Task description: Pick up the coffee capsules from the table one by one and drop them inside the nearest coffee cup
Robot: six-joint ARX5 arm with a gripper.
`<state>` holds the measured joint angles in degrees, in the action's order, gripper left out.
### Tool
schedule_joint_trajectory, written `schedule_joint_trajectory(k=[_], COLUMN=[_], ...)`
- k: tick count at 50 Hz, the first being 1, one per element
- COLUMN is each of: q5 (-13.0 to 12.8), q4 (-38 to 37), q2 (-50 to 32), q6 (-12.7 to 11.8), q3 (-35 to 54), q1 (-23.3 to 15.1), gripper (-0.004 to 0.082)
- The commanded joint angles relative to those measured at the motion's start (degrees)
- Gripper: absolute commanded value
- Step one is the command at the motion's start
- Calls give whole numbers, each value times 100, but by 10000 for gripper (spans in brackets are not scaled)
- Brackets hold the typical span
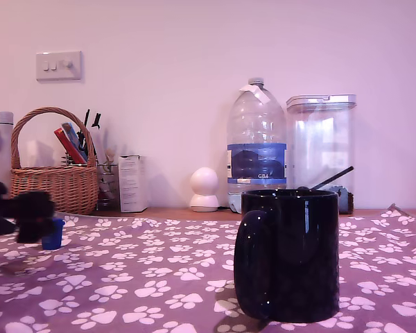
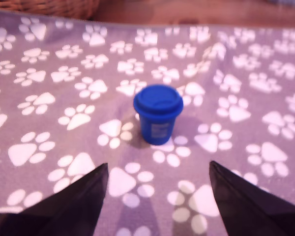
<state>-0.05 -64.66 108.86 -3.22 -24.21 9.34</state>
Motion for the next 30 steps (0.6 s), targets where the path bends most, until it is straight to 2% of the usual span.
schedule_joint_trajectory(k=[1, 30], q5=[7, 2], q4=[-28, 2], q2=[232, 817], q6=[33, 223], q3=[-76, -723], q1=[26, 17], gripper=[590, 589])
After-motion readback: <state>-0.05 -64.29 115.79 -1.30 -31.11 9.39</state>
